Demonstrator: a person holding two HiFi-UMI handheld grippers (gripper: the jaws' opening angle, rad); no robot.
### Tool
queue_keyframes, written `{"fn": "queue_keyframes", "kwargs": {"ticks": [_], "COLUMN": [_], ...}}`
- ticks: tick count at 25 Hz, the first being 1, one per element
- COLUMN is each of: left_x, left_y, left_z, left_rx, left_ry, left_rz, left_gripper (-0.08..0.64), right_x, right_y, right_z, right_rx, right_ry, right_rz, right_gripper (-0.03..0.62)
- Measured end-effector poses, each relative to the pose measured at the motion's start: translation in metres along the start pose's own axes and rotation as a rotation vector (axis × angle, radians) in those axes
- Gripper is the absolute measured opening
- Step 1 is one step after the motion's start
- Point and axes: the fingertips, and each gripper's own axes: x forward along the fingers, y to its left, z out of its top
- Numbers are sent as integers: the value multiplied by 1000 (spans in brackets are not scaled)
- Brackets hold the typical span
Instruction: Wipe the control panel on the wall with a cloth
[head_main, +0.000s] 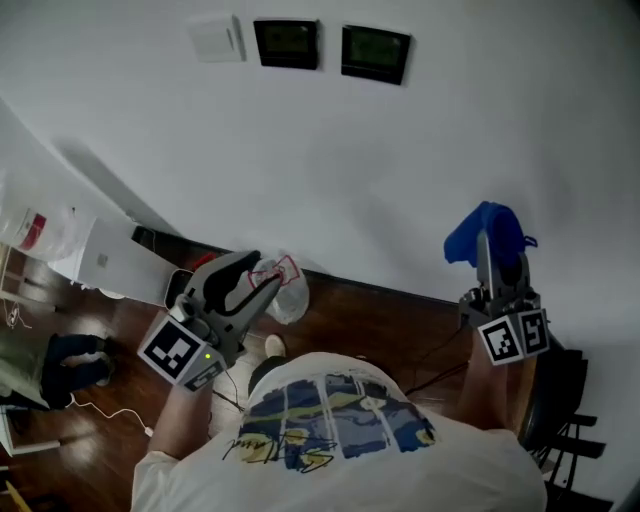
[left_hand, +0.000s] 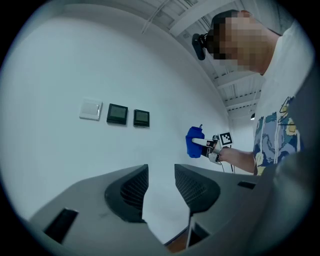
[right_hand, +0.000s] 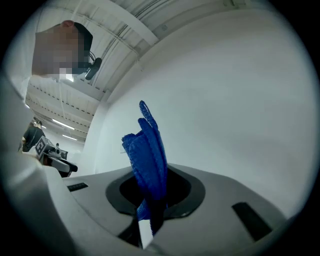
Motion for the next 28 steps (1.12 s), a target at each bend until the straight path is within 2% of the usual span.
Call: {"fn": "queue_keyframes", "kwargs": {"ticks": [4,9,12,18,23,28], "left_x": [-25,-35,-35,-33,-31,-28], "left_y": [51,84,87,78,74,69], "left_z": [1,-13,-18,-20,-21,-24], "left_rx": [-7,-16,-22,-81,-81,-68], "left_ry": [6,50,48,23,20,29], "left_rz": [-69,-209,-238,-232,-249,-348], "left_gripper": [141,141,141,141,141,141], "right_x": [48,79,97,131,156,185], "right_y": [46,77,83,73,65,67], "right_z": [3,11,20,42,59,71], "right_rx": [-25,-55,-79,-128,-171,-219], "right_ry": [-25,-56,-57,-78,-115,-129], "right_rz": [-37,-124,-126,-123,-159,-212], "right_gripper": [89,89,89,87,87,87]}}
